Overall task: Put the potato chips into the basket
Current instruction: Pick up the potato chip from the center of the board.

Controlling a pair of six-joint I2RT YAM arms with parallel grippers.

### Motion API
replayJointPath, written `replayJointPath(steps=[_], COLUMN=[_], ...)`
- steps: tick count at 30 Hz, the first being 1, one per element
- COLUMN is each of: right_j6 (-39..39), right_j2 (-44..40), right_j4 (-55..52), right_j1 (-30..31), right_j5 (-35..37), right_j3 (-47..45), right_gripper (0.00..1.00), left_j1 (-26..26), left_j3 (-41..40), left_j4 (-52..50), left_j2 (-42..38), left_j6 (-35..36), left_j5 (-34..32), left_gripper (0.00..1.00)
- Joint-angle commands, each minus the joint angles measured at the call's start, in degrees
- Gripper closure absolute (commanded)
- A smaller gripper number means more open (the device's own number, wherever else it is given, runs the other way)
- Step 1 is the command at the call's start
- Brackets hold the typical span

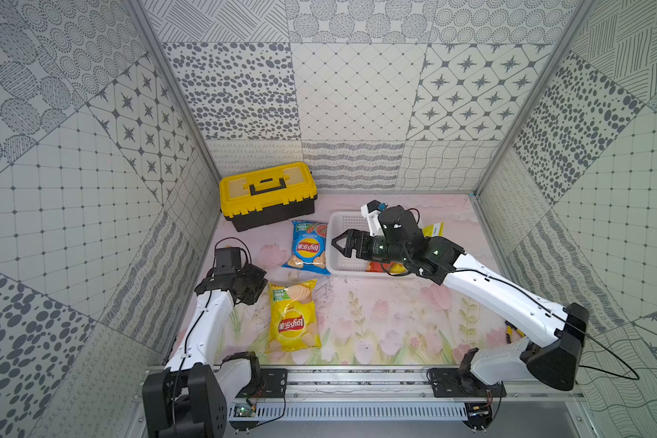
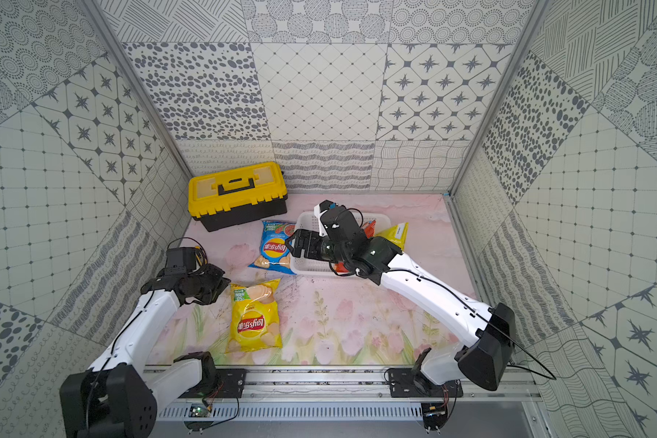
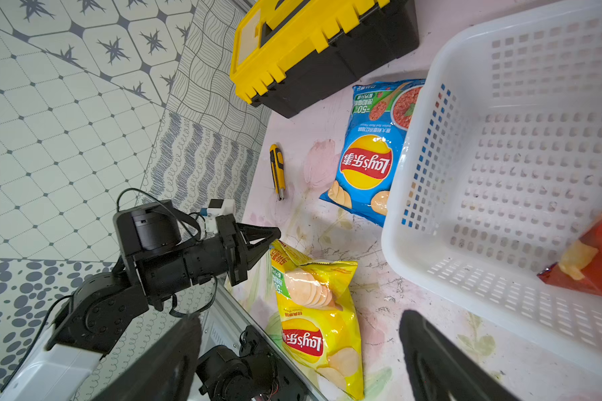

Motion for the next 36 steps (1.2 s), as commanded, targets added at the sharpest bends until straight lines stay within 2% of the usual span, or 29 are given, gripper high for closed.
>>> replayJointPath(steps=[1, 10, 17, 26, 36], right_j6=[-0.7, -2.8, -2.0, -1.0, -1.5], right_j2=[1.1, 0.3, -1.5, -5.4, -9.1], right_j4=[2.5, 0.8, 0.8, 0.7, -0.4], right_j1=[0.0, -0.2, -4.7, -10.4, -14.7], right_j5=[-1.1, -2.2, -7.0, -9.5, -10.3], right_j3=[0.6, 3.2, 3.2, 2.0, 1.5], right_gripper=[0.07, 0.07, 0.07, 0.07, 0.07], left_j1=[0.3, 0.2, -0.3, -4.6, -15.4], left_j3=[5.6, 15.7, 23.5, 33.7, 46.7], left_j4=[-6.7, -14.7, -15.3, -6.1, 2.6], left_j2=[-5.2, -11.8, -11.3, -2.3, 11.6], left_j6=[-0.7, -1.8, -2.3, -7.9, -10.9], left_j5=[5.2, 11.8, 17.4, 28.9, 34.6], left_gripper=[1.0, 1.0, 1.0, 1.0, 1.0])
